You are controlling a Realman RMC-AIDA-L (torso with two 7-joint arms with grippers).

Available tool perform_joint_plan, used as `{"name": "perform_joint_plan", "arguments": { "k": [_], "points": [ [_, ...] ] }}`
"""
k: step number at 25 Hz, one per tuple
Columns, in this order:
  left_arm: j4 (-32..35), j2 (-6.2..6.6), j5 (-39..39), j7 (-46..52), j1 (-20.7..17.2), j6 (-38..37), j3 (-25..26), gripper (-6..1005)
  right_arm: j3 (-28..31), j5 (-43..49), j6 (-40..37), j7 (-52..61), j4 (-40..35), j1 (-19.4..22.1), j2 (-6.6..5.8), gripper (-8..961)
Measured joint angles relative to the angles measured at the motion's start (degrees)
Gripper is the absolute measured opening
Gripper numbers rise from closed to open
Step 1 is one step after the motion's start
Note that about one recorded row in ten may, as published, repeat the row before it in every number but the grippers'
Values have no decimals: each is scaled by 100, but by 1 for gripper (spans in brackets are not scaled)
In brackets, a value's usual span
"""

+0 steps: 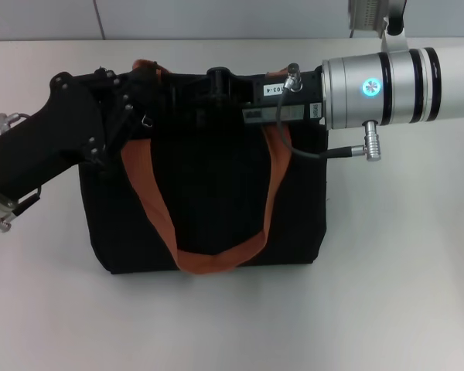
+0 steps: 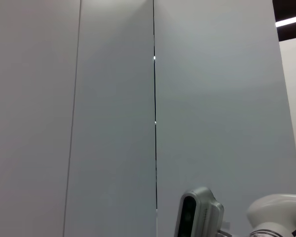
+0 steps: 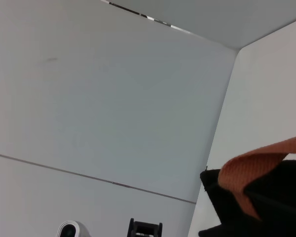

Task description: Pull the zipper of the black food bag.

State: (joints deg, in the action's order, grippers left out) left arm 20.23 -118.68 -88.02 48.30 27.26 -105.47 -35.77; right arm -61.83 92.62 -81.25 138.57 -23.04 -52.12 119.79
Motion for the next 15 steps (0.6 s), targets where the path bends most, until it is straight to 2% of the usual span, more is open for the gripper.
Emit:
{"name": "perform_joint_plan", "arguments": {
  "k": [15],
  "points": [
    [-173,13,16,2,115,-4,94,76,-14,-43,122,-126,2,-8,2,313]
  ]
}}
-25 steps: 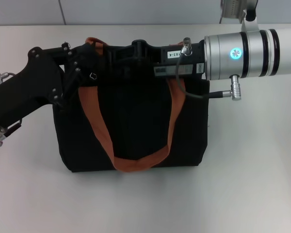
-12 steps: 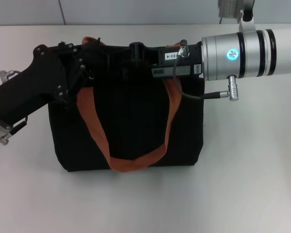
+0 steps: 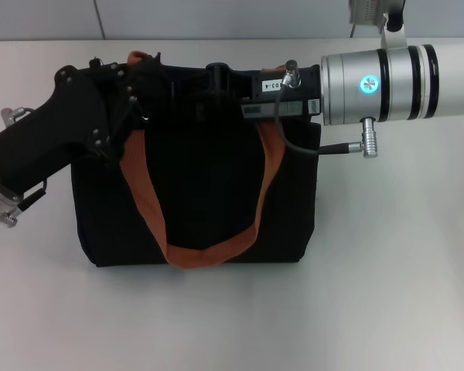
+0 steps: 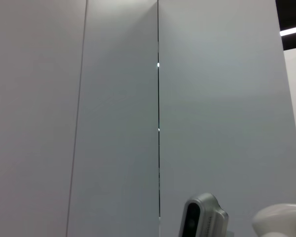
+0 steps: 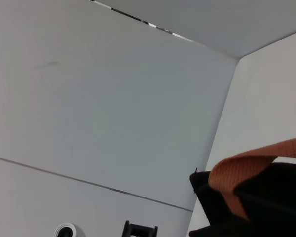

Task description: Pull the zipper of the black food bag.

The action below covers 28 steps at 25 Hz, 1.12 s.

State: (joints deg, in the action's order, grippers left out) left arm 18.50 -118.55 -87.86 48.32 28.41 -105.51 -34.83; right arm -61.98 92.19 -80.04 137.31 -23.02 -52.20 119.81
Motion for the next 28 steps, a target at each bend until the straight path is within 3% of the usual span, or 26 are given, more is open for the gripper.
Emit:
{"name": "perform_joint_plan", "arguments": {
  "k": [12,28],
  "points": [
    [63,18,5,0,-262,241,406,79,80,-9,-171,-3,-43,100,-27,311],
    [68,30,4,42,-279,248,414,83,-8,-112,-194,-195,-657,255,-52,310]
  ]
}}
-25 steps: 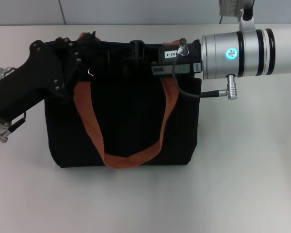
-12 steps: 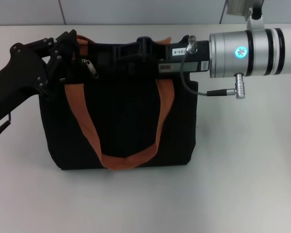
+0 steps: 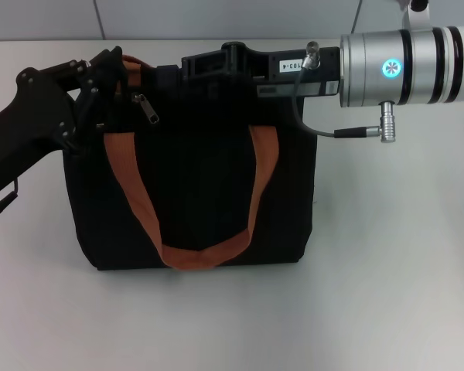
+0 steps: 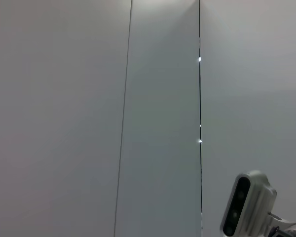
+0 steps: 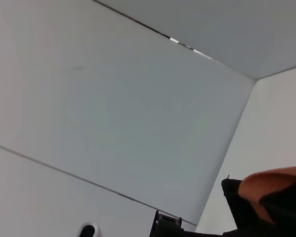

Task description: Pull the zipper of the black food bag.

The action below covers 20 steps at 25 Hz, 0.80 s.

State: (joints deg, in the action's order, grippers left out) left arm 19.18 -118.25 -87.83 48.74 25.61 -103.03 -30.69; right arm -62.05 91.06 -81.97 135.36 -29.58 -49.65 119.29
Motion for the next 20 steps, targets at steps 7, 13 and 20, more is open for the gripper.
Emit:
{"name": "perform_joint_plan", "arguments": {
  "k": [7,13,20],
  "points": [
    [7,4,-3,21,27,-29,-14,85,-377,226,171,-333,-162,-138,-2,309],
    [7,4,-7,21,38,-37,-11,87,-430,490,328,-401,-491,-145,-3,308],
    [6,4,-7,21,53,-38,-9,89,-591,717,389,-408,-888,-107,-2,308]
  ]
}}
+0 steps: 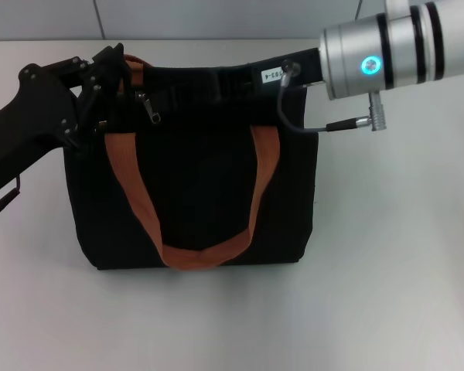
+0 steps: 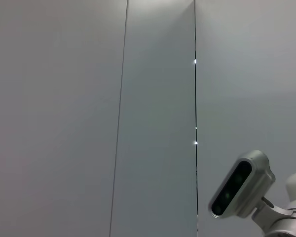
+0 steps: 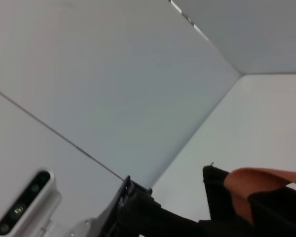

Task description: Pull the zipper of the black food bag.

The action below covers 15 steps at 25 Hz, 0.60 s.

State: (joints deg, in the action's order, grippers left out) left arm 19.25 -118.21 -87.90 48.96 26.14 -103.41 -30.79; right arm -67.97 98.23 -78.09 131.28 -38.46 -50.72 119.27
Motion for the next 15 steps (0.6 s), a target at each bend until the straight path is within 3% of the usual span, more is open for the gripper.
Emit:
{"name": "perform_joint_plan", "arguments": {
  "k": [9,15],
  "points": [
    [-3,-9,-4,0,42,-1,-41,91,-604,26,410,-69,-12,-144,29,307],
    [-17,-16,-4,0,69,-1,-42,93,-672,-1,439,-83,-54,-155,40,301]
  ]
}}
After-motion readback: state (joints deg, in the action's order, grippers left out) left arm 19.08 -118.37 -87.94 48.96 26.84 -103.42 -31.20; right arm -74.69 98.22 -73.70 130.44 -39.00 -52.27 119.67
